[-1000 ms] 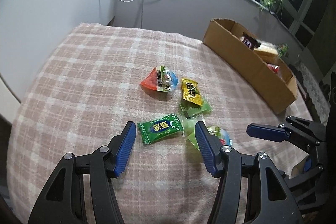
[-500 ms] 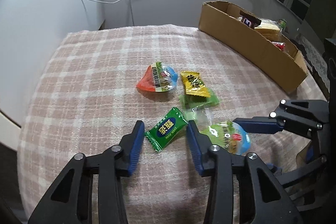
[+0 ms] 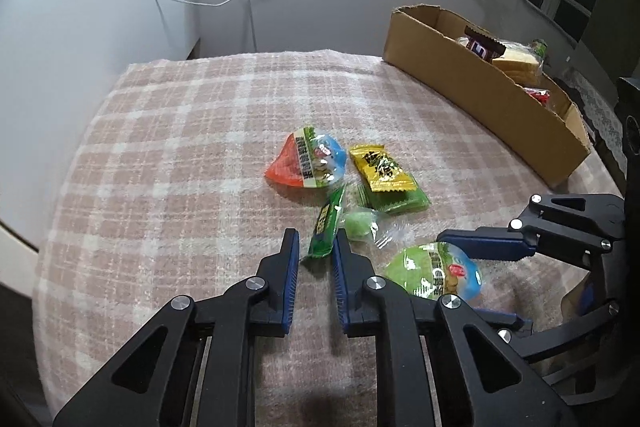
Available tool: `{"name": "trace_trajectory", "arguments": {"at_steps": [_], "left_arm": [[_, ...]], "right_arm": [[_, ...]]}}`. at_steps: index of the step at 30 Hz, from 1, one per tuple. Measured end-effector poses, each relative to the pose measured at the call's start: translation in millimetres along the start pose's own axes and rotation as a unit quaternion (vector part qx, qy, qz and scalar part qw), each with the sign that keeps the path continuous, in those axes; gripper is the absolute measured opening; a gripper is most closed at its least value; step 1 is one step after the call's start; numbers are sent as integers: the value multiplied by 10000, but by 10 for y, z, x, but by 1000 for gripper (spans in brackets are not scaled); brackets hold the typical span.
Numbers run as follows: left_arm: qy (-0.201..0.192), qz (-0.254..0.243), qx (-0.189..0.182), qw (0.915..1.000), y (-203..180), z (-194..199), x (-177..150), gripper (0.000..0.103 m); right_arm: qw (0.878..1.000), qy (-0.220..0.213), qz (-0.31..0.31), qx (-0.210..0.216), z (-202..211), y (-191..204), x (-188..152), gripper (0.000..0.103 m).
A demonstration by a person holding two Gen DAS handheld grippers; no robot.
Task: Organize snacks
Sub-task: 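Grasp the round green jelly cup with the right tool while the left tool grasps a green stick candy, then carry the jelly cup and green candy into the box and open both tools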
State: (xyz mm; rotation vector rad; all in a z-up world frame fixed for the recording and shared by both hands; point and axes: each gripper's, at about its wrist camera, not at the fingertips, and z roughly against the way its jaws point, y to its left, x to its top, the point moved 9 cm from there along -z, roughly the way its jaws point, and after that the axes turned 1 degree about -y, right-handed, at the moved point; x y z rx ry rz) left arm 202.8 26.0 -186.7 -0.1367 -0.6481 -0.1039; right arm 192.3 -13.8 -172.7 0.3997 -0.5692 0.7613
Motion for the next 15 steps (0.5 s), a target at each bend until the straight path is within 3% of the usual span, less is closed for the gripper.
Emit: {"name": "trace_trajectory", "arguments": {"at_steps": [5, 10, 15], "left_arm": [[-76, 16, -36, 10000, -19, -44, 56, 15], [-151, 60, -48, 9999, -10, -47, 69, 5], [-196, 192, -94, 9996, 16, -27, 80, 5]], "right_arm": [[10000, -26, -39, 30, 25, -17, -3, 40], [9999, -46, -101, 67, 57, -51, 4, 37], [9999, -92, -129, 62, 120, -62, -20, 36]]}}
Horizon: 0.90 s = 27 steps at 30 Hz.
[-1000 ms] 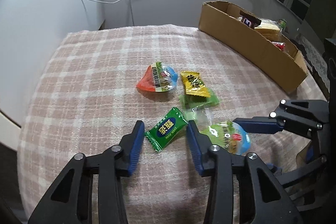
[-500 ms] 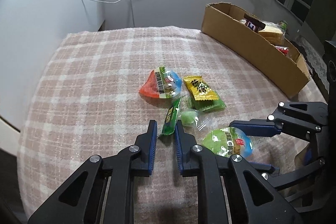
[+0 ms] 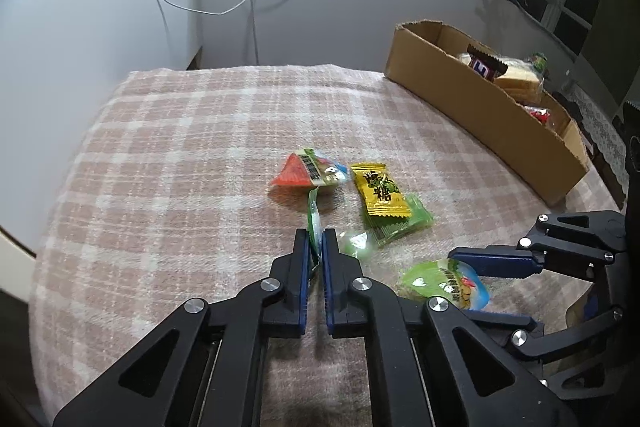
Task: Organize snacks
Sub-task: 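Carry the jelly cup and green candy into the box and open both tools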
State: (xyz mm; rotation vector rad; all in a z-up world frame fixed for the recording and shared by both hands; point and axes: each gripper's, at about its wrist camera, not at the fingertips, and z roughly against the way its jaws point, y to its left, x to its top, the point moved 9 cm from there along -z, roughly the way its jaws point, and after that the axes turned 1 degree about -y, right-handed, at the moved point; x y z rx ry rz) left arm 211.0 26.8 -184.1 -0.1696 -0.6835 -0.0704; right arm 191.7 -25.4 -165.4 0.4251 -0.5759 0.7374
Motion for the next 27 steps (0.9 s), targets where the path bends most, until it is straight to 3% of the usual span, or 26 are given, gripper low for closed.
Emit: {"name": "trace_trajectory", "arguments": {"at_steps": [14, 27], "left_arm": [[-288, 189, -178, 9992, -99, 317, 56, 5], [-543, -41, -394, 9977, -496, 536, 216, 5]], "right_arm": [[9992, -279, -289, -66, 331, -142, -48, 36], [9956, -626, -617, -327, 829, -545, -109, 36]]}}
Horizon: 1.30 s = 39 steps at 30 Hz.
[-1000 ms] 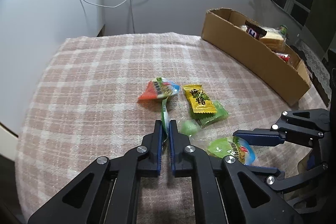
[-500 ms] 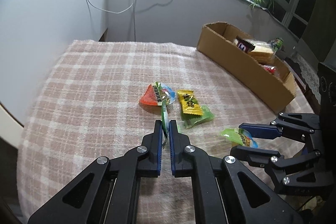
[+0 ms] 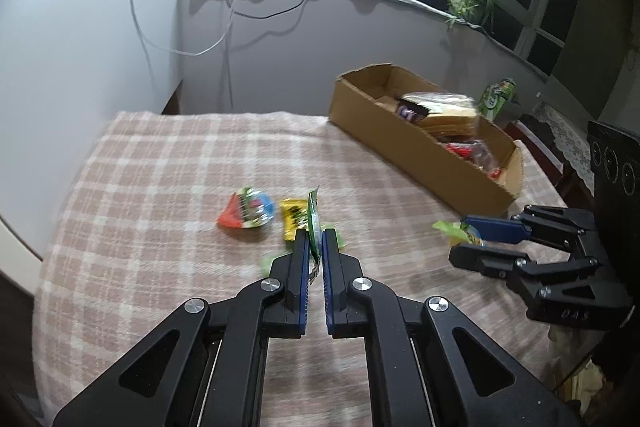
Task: Organize snacks
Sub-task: 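Carry the jelly cup and green candy into the box and open both tools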
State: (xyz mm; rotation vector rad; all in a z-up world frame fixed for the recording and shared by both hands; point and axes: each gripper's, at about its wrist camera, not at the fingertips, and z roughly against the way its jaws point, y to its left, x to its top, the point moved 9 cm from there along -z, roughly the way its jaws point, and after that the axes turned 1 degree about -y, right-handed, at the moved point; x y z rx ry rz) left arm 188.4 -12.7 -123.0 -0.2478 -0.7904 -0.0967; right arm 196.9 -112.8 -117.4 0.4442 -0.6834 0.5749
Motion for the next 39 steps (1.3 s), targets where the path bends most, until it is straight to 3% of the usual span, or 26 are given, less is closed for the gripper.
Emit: {"name": "trace_trajectory", "arguments": {"at_steps": [20, 39], "left_arm": [[-111, -341, -522, 9980, -794, -274, 385, 5], [-56, -702, -808, 9942, -1508, -763, 776, 5]], "right_arm": [[9949, -626, -531, -590, 713, -915, 178, 36], [9863, -751, -995, -1077, 828, -1788, 243, 36]]}}
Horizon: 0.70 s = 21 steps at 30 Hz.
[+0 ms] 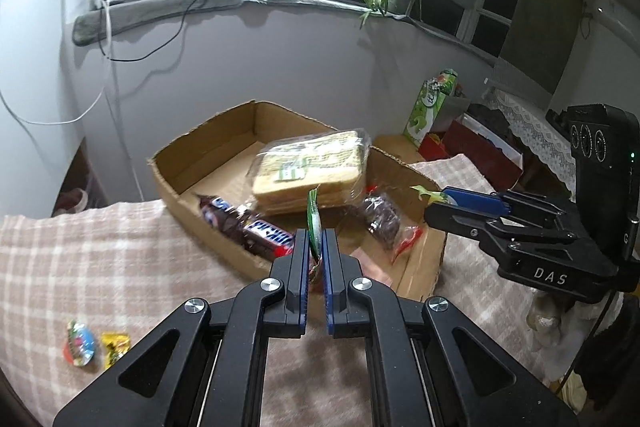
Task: Organize snacks
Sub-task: 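Carry the jelly cup and green candy into the box and open both tools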
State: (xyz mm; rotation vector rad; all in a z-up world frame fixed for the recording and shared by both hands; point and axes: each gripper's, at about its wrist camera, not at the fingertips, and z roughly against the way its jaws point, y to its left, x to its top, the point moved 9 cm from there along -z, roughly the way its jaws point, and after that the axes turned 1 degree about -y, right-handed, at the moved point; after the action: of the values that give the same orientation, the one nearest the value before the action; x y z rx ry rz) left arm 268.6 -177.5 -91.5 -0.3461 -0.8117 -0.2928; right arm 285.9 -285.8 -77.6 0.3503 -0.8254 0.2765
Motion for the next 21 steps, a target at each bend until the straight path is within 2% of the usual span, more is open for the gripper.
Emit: {"name": "trace_trajectory", "arguments": {"at_steps": [14, 15, 20, 21], "left_arm": [[140, -162, -47, 9998, -194, -199, 23, 6], [144, -159, -40, 9998, -193, -202, 26, 10], [179, -192, -34, 9996, -202, -211, 20, 16], [183, -204, -18, 9996, -205, -211, 17, 22]], "right_arm": [[9998, 75, -132, -102, -189, -213, 27, 39], [9998, 75, -135, -116, -192, -219, 22, 39], [9997, 73, -160, -171, -194, -241, 13, 42], [9997, 79, -156, -184, -196, -241, 13, 44]]}}
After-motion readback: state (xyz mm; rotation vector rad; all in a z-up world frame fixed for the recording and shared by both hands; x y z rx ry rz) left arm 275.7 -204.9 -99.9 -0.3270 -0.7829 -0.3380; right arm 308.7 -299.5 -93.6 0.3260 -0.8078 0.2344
